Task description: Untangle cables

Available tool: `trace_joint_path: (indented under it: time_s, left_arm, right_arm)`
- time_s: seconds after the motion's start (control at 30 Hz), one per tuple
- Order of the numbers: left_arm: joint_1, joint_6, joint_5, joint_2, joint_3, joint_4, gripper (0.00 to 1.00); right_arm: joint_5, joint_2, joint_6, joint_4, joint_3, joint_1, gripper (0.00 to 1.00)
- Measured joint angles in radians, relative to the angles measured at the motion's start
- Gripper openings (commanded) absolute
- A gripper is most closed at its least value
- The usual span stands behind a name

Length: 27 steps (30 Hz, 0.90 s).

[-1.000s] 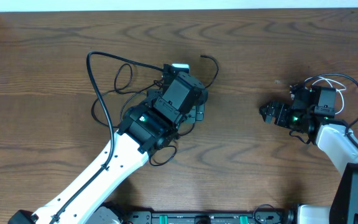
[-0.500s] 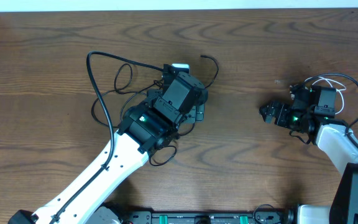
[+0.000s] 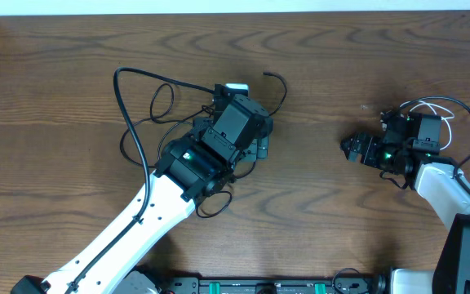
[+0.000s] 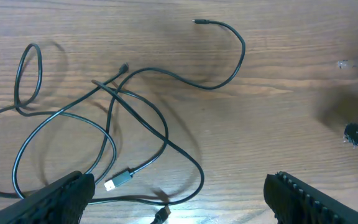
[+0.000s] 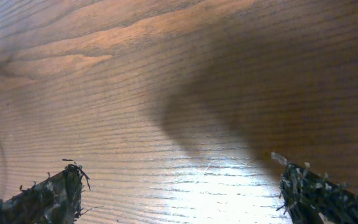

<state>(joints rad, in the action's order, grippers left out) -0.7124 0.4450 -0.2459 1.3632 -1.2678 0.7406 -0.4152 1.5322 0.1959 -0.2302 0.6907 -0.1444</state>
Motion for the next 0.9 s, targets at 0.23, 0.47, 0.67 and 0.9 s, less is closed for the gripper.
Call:
trace_joint_path:
  time_s: [0.23, 0.47, 0.67, 0.9]
  left_arm:
    - [0.000, 0.000, 0.000, 0.000, 0.000, 0.000, 0.92]
    - [0.000, 0.000, 0.000, 0.000, 0.000, 0.000, 0.92]
    - [0.000, 0.000, 0.000, 0.000, 0.000, -0.008, 0.93]
    - [0.000, 0.000, -0.009, 0.000, 0.001, -0.048, 0.92]
  right_arm:
    - [0.000, 0.000, 0.000, 0.000, 0.000, 0.000, 0.99]
    - [0.000, 0.000, 0.000, 0.000, 0.000, 0.000, 0.99]
    - [0.000, 0.000, 0.000, 0.000, 0.000, 0.000, 0.99]
    - [0.000, 0.000, 0.000, 0.000, 0.000, 0.000, 0.99]
